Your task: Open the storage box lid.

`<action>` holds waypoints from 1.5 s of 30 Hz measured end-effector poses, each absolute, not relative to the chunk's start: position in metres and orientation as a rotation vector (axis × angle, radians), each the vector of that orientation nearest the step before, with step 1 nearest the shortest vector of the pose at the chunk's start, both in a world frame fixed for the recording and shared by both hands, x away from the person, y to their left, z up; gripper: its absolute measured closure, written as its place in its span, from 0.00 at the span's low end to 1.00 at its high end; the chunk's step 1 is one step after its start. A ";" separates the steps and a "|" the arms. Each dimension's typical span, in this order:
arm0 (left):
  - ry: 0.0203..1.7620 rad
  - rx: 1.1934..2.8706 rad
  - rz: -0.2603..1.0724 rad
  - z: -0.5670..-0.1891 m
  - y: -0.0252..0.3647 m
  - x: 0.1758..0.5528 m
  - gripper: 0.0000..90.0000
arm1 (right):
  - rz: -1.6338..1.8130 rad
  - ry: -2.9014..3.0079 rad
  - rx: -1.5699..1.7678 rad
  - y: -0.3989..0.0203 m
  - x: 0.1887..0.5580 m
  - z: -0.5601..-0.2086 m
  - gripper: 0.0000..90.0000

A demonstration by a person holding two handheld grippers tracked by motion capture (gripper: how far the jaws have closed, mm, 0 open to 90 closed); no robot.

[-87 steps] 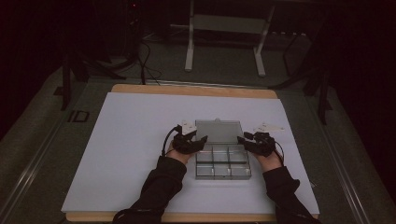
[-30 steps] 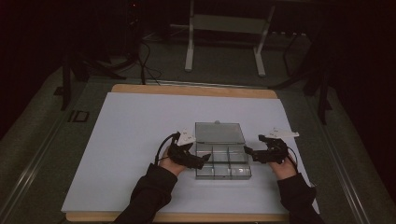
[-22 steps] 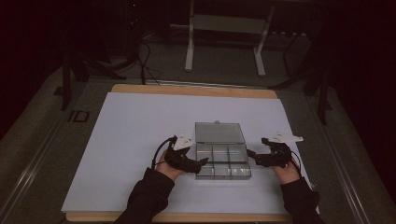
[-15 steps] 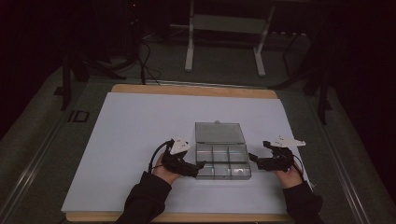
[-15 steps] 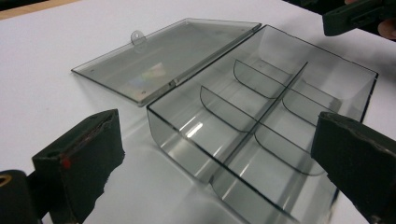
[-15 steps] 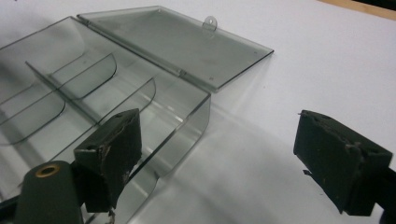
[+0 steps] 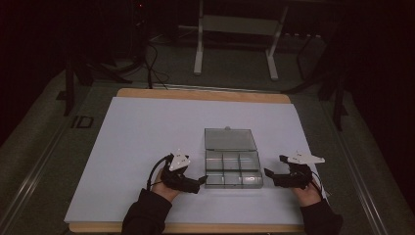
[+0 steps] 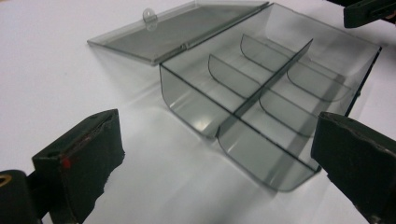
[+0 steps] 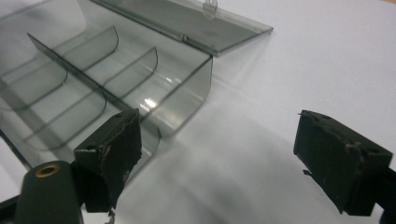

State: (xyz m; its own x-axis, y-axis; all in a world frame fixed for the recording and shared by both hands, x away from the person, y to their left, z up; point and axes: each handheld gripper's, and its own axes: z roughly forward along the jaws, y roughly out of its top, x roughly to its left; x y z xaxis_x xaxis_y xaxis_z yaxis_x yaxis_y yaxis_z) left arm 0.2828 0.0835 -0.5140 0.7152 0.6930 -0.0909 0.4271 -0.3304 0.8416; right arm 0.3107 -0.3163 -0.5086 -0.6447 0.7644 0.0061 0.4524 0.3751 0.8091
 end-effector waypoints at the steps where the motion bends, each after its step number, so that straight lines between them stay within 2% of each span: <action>1: 0.858 1.978 0.357 -0.515 0.084 0.282 0.04 | 1.156 2.268 1.057 -0.317 0.310 -0.510 0.17; 35: 0.923 2.002 0.441 -0.537 0.114 0.249 0.04 | 1.076 2.204 1.052 -0.352 0.272 -0.532 0.16; 45: 0.931 1.987 0.541 -0.538 0.114 0.243 0.04 | 1.080 2.163 1.062 -0.358 0.267 -0.533 0.16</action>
State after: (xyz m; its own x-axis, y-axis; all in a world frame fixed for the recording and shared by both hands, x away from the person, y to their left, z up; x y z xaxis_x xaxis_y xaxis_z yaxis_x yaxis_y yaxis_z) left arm 0.2428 0.1145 -0.5377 0.6287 0.7772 0.0266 0.4074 -0.3583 0.8400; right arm 0.2673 -0.3582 -0.5325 -0.5734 0.8149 -0.0848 0.4222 0.3826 0.8218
